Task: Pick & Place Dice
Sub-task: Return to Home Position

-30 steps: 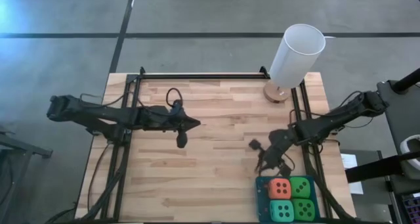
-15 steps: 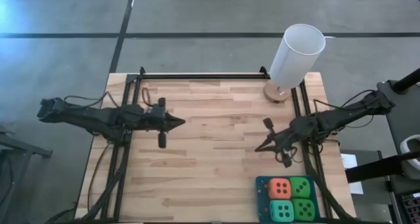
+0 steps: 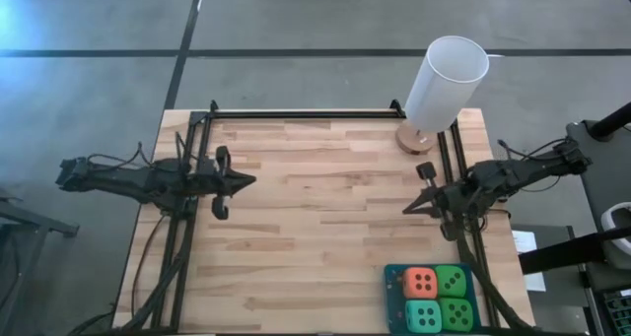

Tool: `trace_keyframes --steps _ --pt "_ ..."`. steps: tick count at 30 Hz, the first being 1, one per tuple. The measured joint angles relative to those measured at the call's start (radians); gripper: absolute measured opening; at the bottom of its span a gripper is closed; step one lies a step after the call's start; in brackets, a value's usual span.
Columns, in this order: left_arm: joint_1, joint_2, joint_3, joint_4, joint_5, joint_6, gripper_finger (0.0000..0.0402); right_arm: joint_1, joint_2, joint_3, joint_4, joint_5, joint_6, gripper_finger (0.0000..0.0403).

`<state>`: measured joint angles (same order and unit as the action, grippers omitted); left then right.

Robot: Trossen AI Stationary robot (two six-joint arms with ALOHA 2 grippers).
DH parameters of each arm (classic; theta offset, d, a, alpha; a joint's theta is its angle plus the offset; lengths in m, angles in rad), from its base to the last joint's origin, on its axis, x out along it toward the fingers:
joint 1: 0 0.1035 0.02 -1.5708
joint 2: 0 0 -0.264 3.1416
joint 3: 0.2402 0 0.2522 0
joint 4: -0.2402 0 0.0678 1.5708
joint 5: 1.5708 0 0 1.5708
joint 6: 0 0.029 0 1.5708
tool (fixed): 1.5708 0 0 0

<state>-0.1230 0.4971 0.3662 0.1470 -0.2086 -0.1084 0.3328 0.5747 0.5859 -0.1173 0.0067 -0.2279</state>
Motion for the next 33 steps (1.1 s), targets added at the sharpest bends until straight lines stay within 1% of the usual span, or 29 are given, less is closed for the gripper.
trace_keyframes --steps 3,7,20,25,33 --pt "0.000 -0.043 -0.025 0.000 0.000 0.023 0.0006 0.000 -0.053 -0.024 0.000 0.004 0.007 0.0008" --pt "0.000 -0.098 -0.051 0.000 0.000 0.032 0.0006 0.000 -0.117 -0.057 -0.008 0.056 0.023 0.0008" --pt "0.000 -0.258 -0.112 0.011 0.000 0.061 0.0006 0.001 -0.335 -0.125 -0.008 0.059 0.027 0.0008" --pt "0.000 -0.293 -0.112 -0.011 0.000 0.093 0.0006 0.001 -0.423 -0.133 -0.069 0.080 0.027 0.0008" --pt "0.000 -0.330 -0.112 -0.012 0.000 0.102 0.0006 0.000 -0.567 -0.164 -0.108 0.083 0.052 0.0008"
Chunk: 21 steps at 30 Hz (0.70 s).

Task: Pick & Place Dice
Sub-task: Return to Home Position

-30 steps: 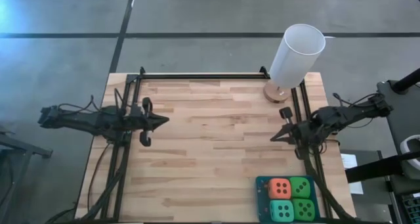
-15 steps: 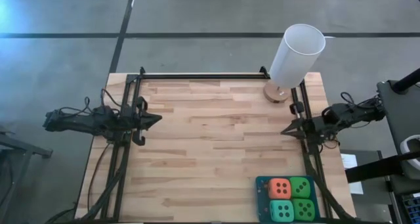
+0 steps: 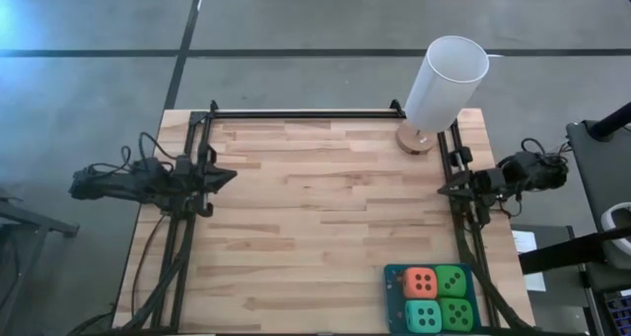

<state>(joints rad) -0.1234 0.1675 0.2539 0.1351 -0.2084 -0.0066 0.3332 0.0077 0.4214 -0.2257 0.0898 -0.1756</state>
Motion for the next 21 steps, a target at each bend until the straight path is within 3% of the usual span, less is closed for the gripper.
trace_keyframes --steps 21 --pt "0.000 -0.168 0.000 -0.103 0.001 0.063 0.0006 0.001 -0.007 -0.065 -0.004 0.019 -0.006 0.0008"
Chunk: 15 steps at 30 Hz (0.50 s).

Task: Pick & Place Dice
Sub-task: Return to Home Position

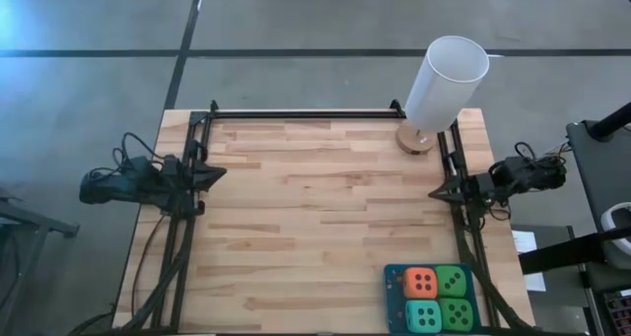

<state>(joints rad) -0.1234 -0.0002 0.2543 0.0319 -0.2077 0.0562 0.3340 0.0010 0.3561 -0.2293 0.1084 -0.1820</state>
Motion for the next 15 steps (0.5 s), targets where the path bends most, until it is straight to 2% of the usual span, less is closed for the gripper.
trace_keyframes --steps 7,15 --pt "0.000 -0.001 -0.055 0.012 0.000 0.000 0.0006 0.000 0.000 -0.037 0.008 -0.001 0.036 0.0008" --pt "0.001 0.000 -0.182 0.107 -0.001 0.031 0.0006 0.000 0.001 -0.183 0.120 0.001 0.082 0.0008"
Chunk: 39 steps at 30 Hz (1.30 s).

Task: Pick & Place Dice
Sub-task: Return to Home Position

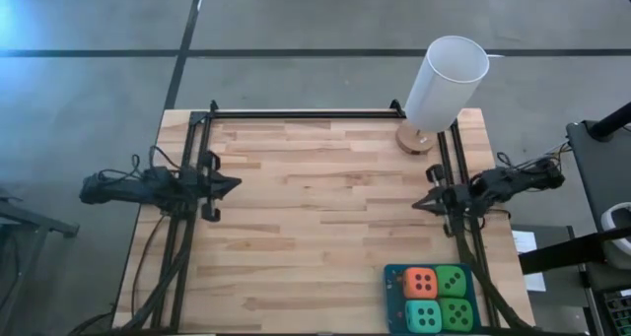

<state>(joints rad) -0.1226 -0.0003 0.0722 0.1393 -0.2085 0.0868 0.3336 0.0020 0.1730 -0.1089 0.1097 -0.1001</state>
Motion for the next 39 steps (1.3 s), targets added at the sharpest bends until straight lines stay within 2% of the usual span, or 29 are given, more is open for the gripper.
trace_keyframes --steps 5,12,39 --pt "0.000 0.001 -0.064 0.011 0.000 -0.048 0.0006 -0.001 -0.001 -0.075 0.058 0.055 0.001 0.0008" --pt "0.000 0.002 -0.068 -0.001 0.000 -0.062 0.0006 -0.001 0.008 -0.162 0.147 0.055 0.017 0.0008" --pt "0.000 0.004 -0.069 -0.039 0.000 -0.061 0.0006 0.000 0.046 -0.164 0.144 0.050 -0.008 0.0008"
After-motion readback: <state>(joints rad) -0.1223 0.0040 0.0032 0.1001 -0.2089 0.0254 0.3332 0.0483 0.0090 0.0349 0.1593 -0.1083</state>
